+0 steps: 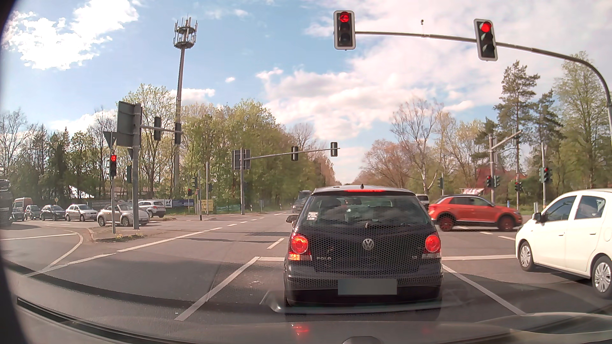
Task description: Follow the waypoints while adhering to traffic rules and regulations
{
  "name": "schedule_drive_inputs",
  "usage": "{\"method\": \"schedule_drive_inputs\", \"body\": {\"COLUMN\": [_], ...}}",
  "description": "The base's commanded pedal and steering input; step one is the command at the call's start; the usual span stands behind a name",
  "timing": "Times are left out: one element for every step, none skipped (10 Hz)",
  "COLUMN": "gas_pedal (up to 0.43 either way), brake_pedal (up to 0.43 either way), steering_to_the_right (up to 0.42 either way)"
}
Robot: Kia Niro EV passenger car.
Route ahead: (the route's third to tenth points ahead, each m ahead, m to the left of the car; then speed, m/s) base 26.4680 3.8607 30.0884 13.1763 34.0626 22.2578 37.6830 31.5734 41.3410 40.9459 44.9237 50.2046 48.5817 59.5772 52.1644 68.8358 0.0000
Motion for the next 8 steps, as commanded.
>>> {"method": "schedule_drive_inputs", "body": {"gas_pedal": [0.000,0.000,0.000,0.000,0.000,0.000,0.000,0.000], "brake_pedal": [0.250,0.250,0.250,0.250,0.250,0.250,0.250,0.250], "steering_to_the_right": [-0.001,-0.001,-0.001,-0.001,-0.001,-0.001,-0.001,-0.001]}}
